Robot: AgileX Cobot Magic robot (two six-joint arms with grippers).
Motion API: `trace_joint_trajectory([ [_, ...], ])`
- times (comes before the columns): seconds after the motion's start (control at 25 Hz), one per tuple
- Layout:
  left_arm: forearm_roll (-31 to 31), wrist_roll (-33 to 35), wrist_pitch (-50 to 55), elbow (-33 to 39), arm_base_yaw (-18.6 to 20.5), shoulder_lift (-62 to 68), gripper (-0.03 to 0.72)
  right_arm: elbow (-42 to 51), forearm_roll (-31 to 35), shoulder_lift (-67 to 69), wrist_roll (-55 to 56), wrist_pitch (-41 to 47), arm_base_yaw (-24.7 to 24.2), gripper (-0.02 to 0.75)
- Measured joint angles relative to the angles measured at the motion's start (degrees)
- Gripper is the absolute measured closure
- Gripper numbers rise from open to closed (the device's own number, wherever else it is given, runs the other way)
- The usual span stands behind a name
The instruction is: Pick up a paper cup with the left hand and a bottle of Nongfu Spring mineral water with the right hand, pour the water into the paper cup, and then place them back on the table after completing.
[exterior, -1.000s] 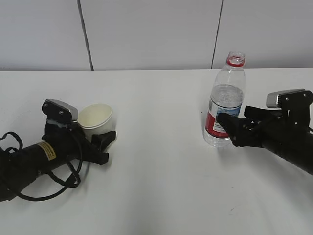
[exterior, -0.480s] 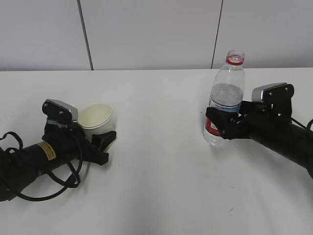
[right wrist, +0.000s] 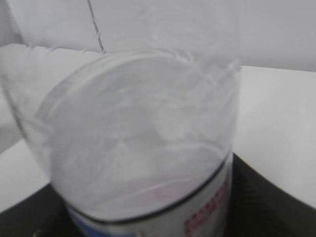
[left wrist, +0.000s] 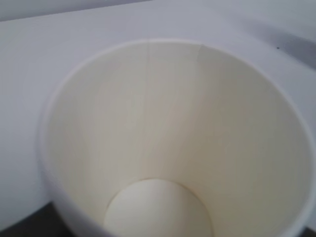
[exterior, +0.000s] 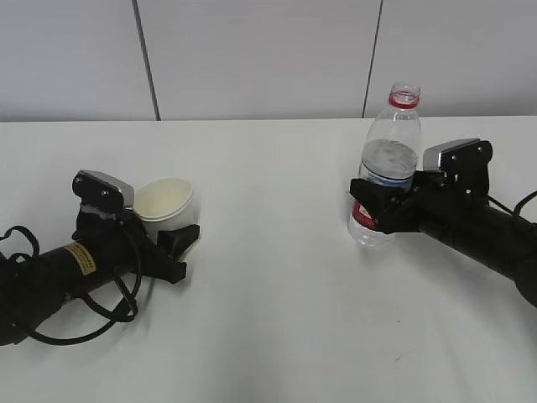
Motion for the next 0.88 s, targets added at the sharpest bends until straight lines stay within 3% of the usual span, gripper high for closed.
trace_joint_trajectory([
  [0.16,0.5,0.0,0.0,0.0,0.0,0.0,0.283,0.0,-0.1,0.0,0.0,-0.1,0.0,0.304],
  [0.56,10.0,-0.3,-0.2,0.0,-0.1,0.0,0.283,0.0,0.7,0.0,-0.3,-0.3,0.0,0.324],
  [0.88,11.6,-0.5,0.2,-1.8,-5.3,-0.1,0.283,-0.1,-0.9,0.0,-4.2,-0.2,0.0,0.352],
])
